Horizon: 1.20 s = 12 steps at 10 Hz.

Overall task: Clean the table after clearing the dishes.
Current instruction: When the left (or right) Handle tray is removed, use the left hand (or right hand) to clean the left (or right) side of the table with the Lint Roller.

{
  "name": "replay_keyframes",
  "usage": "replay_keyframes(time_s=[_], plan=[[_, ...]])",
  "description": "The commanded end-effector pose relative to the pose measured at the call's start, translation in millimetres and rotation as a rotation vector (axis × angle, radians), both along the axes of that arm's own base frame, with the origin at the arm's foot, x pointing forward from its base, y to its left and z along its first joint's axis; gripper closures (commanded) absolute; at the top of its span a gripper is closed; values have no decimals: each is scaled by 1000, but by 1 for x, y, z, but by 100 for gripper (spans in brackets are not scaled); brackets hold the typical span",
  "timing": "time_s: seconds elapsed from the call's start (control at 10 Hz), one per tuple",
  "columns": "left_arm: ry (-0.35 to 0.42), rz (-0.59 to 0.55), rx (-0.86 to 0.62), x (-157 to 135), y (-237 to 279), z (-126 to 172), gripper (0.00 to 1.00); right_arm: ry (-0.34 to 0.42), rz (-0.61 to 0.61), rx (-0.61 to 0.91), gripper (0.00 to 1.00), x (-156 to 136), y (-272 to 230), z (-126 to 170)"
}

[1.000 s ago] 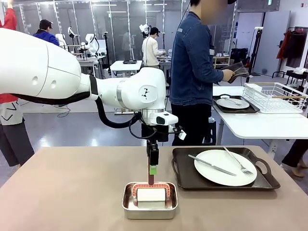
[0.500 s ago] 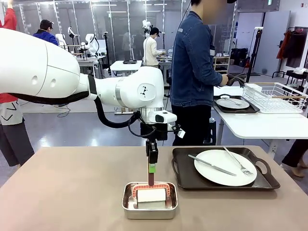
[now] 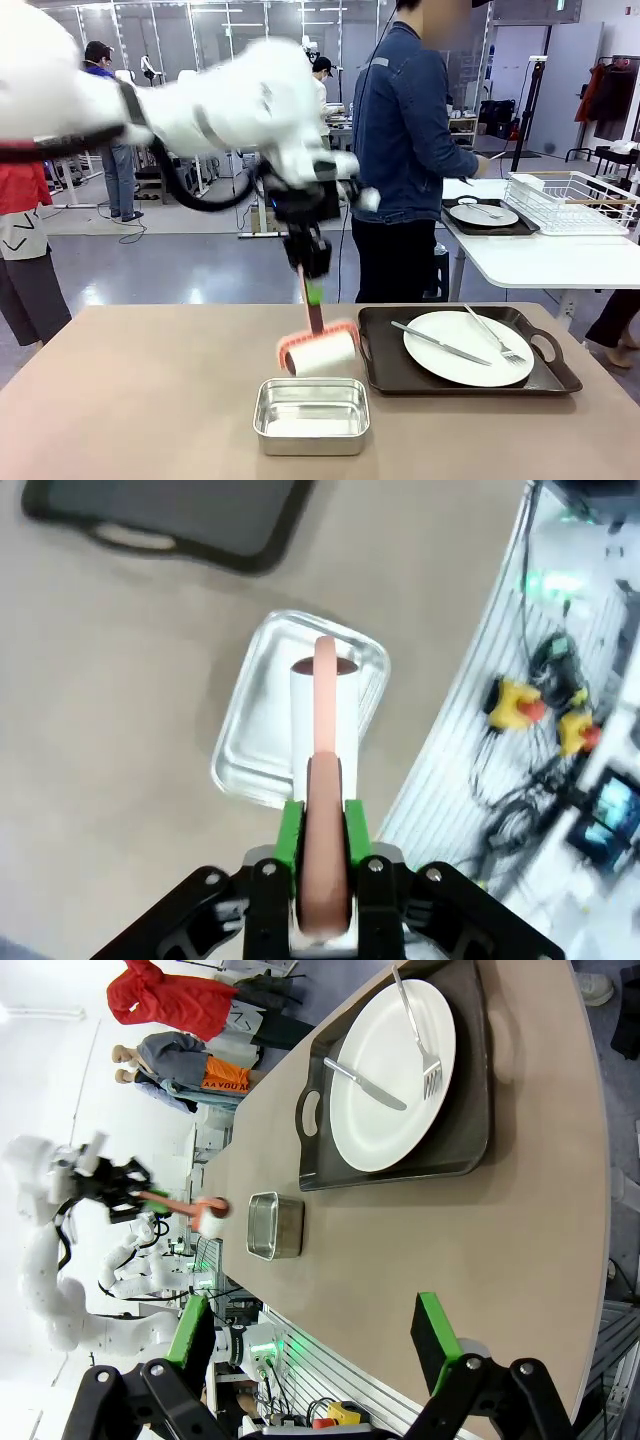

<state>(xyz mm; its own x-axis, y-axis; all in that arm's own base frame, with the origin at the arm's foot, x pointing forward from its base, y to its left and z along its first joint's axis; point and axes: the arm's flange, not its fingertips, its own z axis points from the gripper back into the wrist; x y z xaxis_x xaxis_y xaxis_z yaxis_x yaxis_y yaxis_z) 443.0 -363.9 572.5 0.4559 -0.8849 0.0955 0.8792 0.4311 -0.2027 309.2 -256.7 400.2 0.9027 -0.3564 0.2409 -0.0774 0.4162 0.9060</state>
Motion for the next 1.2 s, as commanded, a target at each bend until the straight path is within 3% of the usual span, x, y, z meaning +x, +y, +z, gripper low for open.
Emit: replay_keyframes(time_s=[0.0, 0.1, 0.3, 0.4, 0.5, 0.6, 0.8, 0.9, 1.0, 1.1], plan=[[-115, 472, -166, -33, 97, 43, 100, -9, -2, 7, 0, -1, 1, 3], [-119, 701, -324, -23, 131, 41, 100, -9, -2, 7, 0, -1, 1, 3], [-157, 990, -317, 3, 159, 9, 100, -9, -2, 7, 0, -1, 1, 3], [-211, 1137, -288, 15, 168, -9, 100, -9, -2, 7, 0, -1, 1, 3], [-160, 976, -336, 25, 151, -25, 100, -9, -2, 7, 0, -1, 1, 3], [-75, 802, -266, 16, 195, 24, 100, -9, -2, 7, 0, -1, 1, 3], [-75, 802, -266, 16, 195, 24, 100, -9, -2, 7, 0, -1, 1, 3], [-98, 890, -286, 27, 187, -8, 79, -9, -2, 7, 0, -1, 1, 3], [196, 911, -309, 57, 203, -5, 79, -9, -2, 7, 0, -1, 1, 3], [327, 969, -335, 78, 225, -22, 79, -9, -2, 7, 0, -1, 1, 3]])
